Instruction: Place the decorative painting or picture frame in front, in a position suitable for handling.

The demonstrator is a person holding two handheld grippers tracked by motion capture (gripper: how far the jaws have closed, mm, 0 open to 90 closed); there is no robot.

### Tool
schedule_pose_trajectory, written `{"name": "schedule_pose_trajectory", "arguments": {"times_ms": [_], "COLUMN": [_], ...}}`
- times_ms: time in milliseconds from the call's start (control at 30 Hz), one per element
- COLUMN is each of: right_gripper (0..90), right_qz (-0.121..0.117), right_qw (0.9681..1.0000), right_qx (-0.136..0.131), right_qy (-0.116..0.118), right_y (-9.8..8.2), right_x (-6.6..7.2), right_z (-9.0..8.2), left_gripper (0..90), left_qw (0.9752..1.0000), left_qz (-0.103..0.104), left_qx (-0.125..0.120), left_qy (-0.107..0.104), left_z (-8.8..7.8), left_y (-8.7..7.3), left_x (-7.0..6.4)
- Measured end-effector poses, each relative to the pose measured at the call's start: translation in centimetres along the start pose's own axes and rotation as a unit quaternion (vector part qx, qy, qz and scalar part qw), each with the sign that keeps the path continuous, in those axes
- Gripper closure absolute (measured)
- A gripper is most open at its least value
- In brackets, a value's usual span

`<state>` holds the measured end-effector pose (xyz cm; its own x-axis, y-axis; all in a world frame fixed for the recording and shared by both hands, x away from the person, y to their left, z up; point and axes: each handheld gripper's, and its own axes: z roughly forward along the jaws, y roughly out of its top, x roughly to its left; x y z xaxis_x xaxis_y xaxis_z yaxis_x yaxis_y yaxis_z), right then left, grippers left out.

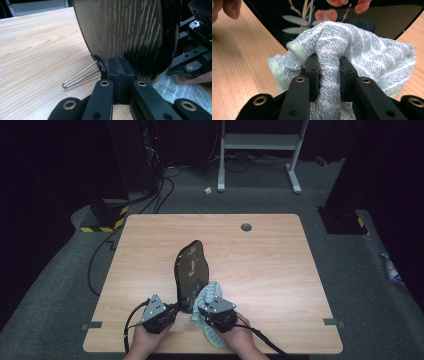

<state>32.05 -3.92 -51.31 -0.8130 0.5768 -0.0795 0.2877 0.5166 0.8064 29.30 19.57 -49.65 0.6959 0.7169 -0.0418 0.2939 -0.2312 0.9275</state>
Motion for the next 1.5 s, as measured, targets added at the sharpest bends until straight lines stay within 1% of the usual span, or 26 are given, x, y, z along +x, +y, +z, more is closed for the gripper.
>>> {"name": "schedule_pose_trajectory", "arguments": {"times_ms": [33, 200, 300, 400, 500, 633, 767, 833, 933, 1000, 1067, 1167, 1233, 1300, 1367, 1500], "right_gripper": [73.3, 73.1, 73.2, 73.2, 73.1, 73.1, 73.1, 73.2, 73.2, 73.2, 73.2, 73.2, 73.2, 73.1, 73.1, 73.1], "right_qz": [0.002, -0.013, -0.031, -0.039, -0.045, -0.049, -0.052, -0.055, -0.058, -0.056, -0.054, -0.046, -0.042, -0.036, -0.03, -0.031], "right_qw": [1.0, 0.9992, 0.9978, 0.9961, 0.9944, 0.993, 0.9914, 0.9915, 0.9928, 0.9947, 0.9957, 0.9977, 0.9986, 0.9992, 0.9994, 0.9994], "right_qx": [-0.001, -0.038, -0.059, -0.079, -0.095, -0.108, -0.12, -0.117, -0.103, -0.084, -0.074, -0.045, -0.029, -0.007, 0.001, -0.008], "right_qy": [0.001, 0.004, 0.001, 0.002, -0.001, -0.008, -0.011, -0.013, -0.014, -0.015, -0.016, -0.019, -0.018, -0.017, -0.014, -0.011], "right_y": [0.1, 1.2, 2.1, 3.1, 4.3, 5.6, 6.4, 6.3, 5.6, 4.6, 3.8, 2.3, 1.5, 0.5, 0.0, 0.1], "right_x": [0.1, 1.3, 2.1, 2.6, 2.6, 2.2, 2.1, 2.2, 2.4, 2.6, 2.5, 2.3, 2.1, 1.9, 1.9, 2.2], "right_z": [-0.2, -2.0, -3.1, -4.1, -4.8, -5.2, -5.6, -5.5, -5.1, -4.4, -3.9, -2.8, -2.1, -1.4, -1.1, -1.6], "left_gripper": [89.6, 89.6, 89.6, 89.6, 89.6, 89.6, 89.6, 89.6, 89.6, 89.6, 89.6, 89.6, 89.6, 89.6, 89.6, 89.6], "left_qw": [1.0, 1.0, 1.0, 1.0, 1.0, 1.0, 0.9999, 0.9999, 0.9999, 0.9999, 0.9999, 0.9999, 0.9999, 0.9999, 1.0, 0.9999], "left_qz": [0.001, 0.004, 0.004, 0.006, 0.005, 0.005, 0.008, 0.01, 0.007, 0.007, 0.008, 0.008, 0.008, 0.008, 0.007, 0.008], "left_qx": [0.0, 0.002, 0.002, 0.002, 0.002, 0.002, 0.004, 0.003, 0.003, 0.003, 0.003, 0.003, 0.003, 0.003, 0.003, 0.004], "left_qy": [0.0, -0.002, -0.005, -0.006, -0.006, -0.007, -0.007, -0.006, -0.008, -0.007, -0.007, -0.006, -0.006, -0.006, -0.007, -0.007], "left_z": [0.0, 0.0, 0.1, 0.1, 0.1, 0.1, 0.2, 0.2, 0.2, 0.2, 0.2, 0.1, 0.1, 0.1, 0.2, 0.2], "left_y": [0.0, 0.0, 0.0, 0.0, 0.0, -0.1, -0.1, 0.0, -0.1, -0.1, 0.0, 0.0, 0.0, 0.0, -0.1, -0.1], "left_x": [0.0, 0.0, 0.0, 0.0, -0.1, -0.1, -0.1, -0.1, -0.1, -0.1, -0.1, -0.1, -0.1, -0.1, -0.1, -0.1]}}
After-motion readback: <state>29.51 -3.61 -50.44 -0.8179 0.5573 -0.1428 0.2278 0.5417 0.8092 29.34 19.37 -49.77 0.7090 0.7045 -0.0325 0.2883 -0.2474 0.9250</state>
